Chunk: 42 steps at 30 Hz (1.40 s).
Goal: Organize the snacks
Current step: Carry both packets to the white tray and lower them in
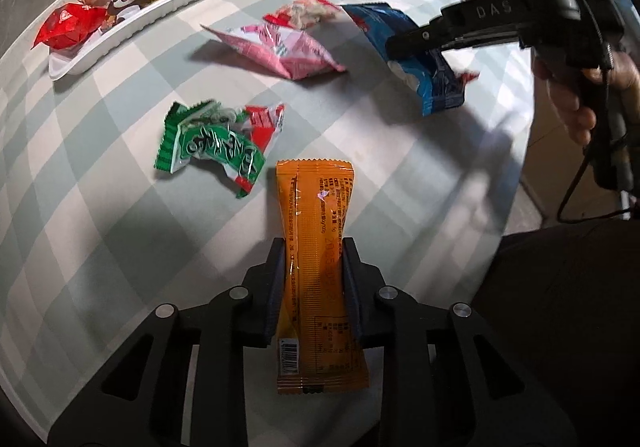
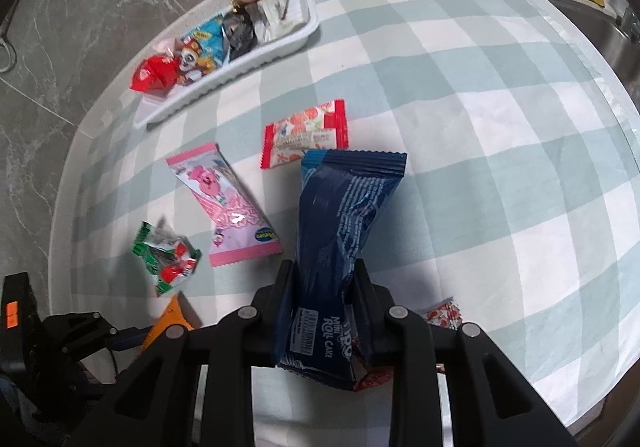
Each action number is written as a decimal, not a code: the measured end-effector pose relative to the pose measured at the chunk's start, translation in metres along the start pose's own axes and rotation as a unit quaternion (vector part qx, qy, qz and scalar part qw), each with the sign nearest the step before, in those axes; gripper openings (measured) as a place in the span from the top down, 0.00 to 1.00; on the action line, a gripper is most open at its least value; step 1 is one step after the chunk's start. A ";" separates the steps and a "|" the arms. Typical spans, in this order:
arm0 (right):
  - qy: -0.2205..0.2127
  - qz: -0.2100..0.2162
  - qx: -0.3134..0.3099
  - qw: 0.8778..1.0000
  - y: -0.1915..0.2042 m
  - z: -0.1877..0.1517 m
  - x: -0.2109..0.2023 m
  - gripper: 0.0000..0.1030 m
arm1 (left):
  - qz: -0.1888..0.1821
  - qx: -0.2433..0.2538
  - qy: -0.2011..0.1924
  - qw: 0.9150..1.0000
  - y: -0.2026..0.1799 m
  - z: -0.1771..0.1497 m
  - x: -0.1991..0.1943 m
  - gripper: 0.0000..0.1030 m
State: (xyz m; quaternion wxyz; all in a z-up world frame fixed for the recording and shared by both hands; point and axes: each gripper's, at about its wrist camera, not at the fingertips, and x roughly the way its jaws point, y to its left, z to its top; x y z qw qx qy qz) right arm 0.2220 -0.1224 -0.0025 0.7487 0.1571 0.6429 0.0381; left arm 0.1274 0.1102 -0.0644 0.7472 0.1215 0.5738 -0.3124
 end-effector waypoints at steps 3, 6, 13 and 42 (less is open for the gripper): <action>-0.008 0.009 0.002 1.000 0.000 0.003 -0.010 0.71 | -0.015 -0.010 -0.011 1.000 0.002 0.005 -0.008 0.76; -0.016 0.017 0.005 1.000 0.000 0.008 -0.017 0.71 | -0.028 -0.025 -0.025 0.999 0.005 0.010 -0.020 0.76; -0.026 0.035 0.005 0.999 0.003 0.021 -0.028 0.71 | -0.039 -0.063 -0.059 0.996 0.026 0.031 -0.043 0.76; -0.035 0.069 -0.039 0.996 0.038 0.088 -0.021 0.71 | 0.006 -0.150 -0.113 0.982 0.111 0.089 -0.067 0.76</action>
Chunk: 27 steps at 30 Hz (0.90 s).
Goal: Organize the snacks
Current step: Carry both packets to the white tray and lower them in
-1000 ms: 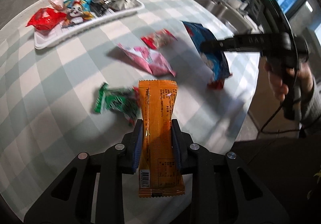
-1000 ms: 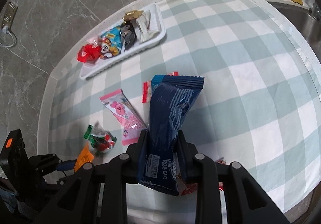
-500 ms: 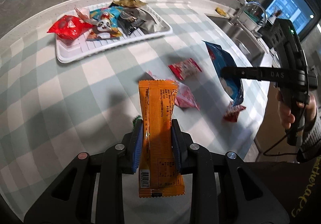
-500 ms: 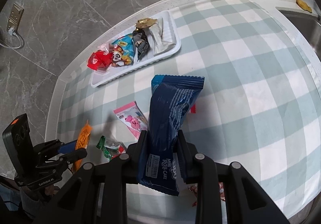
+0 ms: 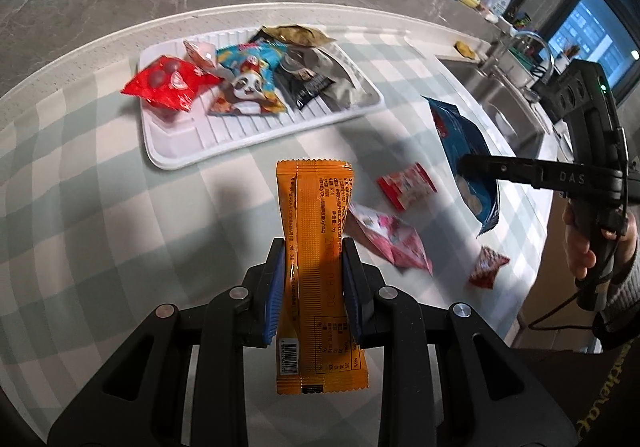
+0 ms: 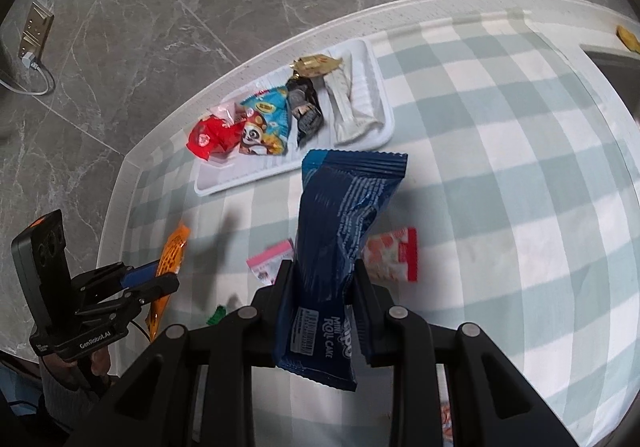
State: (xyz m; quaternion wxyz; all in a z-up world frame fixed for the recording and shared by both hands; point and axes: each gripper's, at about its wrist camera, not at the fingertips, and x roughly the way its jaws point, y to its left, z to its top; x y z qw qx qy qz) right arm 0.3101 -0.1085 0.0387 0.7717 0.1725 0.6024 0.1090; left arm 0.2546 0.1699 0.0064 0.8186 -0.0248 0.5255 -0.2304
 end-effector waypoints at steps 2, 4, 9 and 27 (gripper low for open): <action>-0.002 0.000 -0.004 1.000 0.002 0.007 0.003 0.71 | 0.003 -0.006 -0.004 1.000 0.007 0.010 0.002 0.76; -0.005 -0.001 -0.011 1.000 0.004 0.018 0.006 0.71 | 0.005 -0.010 -0.008 1.000 0.011 0.018 0.002 0.76; -0.011 -0.003 -0.026 1.000 0.008 0.040 0.015 0.71 | 0.015 -0.021 -0.021 0.999 0.025 0.045 0.003 0.76; -0.014 0.002 -0.103 0.995 0.040 0.122 0.077 0.71 | 0.030 -0.055 -0.052 0.997 0.053 0.135 0.034 0.76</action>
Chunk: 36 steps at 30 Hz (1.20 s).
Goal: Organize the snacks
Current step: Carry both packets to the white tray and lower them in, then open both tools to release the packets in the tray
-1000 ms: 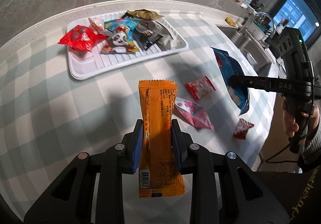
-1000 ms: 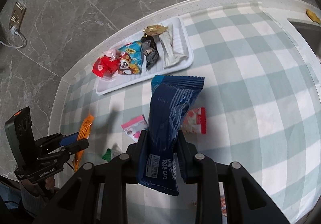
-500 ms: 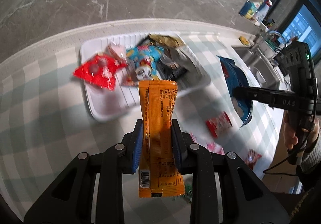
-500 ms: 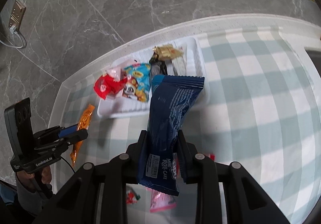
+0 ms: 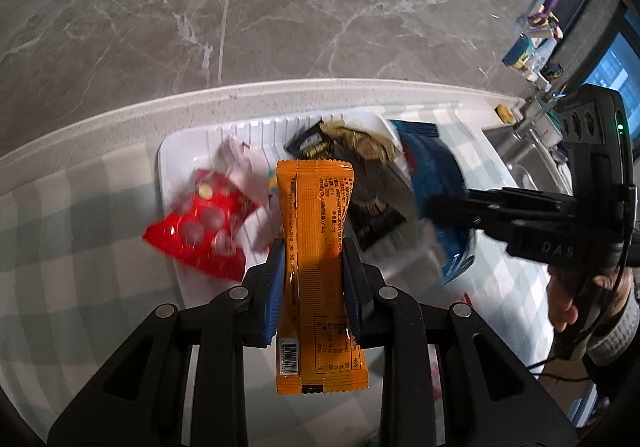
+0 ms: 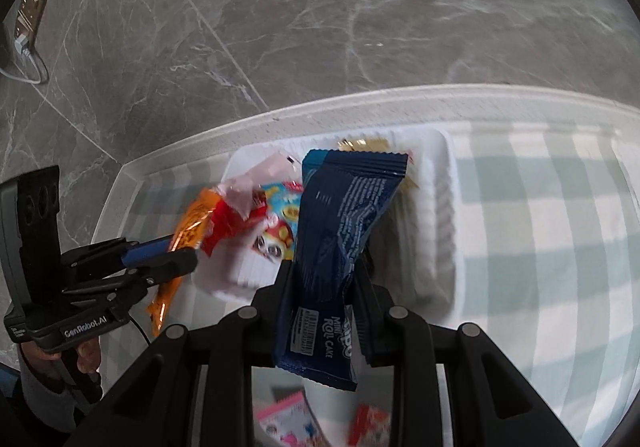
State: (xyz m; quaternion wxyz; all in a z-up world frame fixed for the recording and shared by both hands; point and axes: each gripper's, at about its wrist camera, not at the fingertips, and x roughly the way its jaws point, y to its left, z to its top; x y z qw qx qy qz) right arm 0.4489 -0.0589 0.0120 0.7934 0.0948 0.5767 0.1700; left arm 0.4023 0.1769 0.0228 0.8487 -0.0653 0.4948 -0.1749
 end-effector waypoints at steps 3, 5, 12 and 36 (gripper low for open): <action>0.003 0.001 -0.010 1.000 0.003 0.013 0.013 0.71 | 0.004 -0.004 -0.002 1.000 0.001 0.012 0.010 0.76; 0.005 -0.001 -0.019 1.000 0.005 0.019 0.021 0.71 | 0.007 -0.008 -0.003 1.000 0.003 0.020 0.016 0.76; 0.014 -0.008 -0.036 0.999 0.004 0.035 0.046 0.71 | 0.013 -0.011 -0.003 1.000 0.006 0.044 0.038 0.76; -0.011 -0.013 -0.019 1.000 -0.006 0.023 0.037 0.63 | 0.064 0.017 -0.015 0.998 -0.004 0.048 0.057 0.59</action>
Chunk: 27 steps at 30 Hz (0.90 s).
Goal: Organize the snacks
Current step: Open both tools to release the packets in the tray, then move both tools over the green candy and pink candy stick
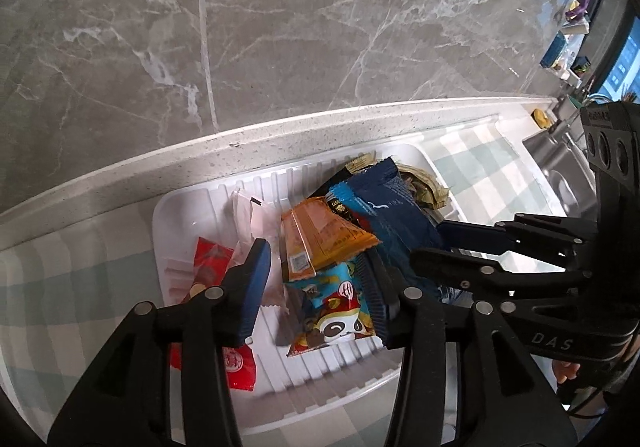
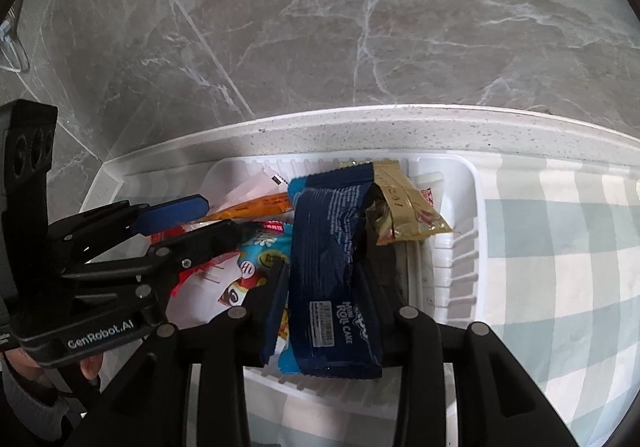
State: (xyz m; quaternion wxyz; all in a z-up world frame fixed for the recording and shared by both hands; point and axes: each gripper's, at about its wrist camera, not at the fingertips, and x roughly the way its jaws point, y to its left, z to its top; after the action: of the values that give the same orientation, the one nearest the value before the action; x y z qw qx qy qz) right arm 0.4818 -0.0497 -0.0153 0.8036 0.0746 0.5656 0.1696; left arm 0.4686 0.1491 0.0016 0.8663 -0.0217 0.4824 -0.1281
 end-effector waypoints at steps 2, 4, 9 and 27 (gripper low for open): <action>-0.007 0.003 0.004 1.000 0.000 -0.002 -0.008 0.63 | 0.001 -0.001 -0.004 1.000 0.001 -0.002 -0.007 0.58; -0.012 0.003 0.006 1.000 -0.001 -0.005 -0.015 0.63 | -0.001 -0.003 -0.007 1.000 0.002 -0.004 -0.014 0.58; -0.023 0.007 0.015 1.000 0.000 -0.014 -0.032 0.63 | -0.004 -0.008 -0.019 1.000 0.003 -0.013 -0.035 0.58; -0.031 0.000 0.018 0.999 0.007 -0.101 -0.095 0.60 | -0.014 0.029 -0.023 0.999 -0.027 -0.085 -0.103 0.57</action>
State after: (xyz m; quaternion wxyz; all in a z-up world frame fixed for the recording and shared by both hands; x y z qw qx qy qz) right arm 0.3568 -0.0845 0.0358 0.8190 0.0944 0.5437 0.1570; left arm 0.3401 0.1557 0.0464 0.8755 -0.0068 0.4581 -0.1537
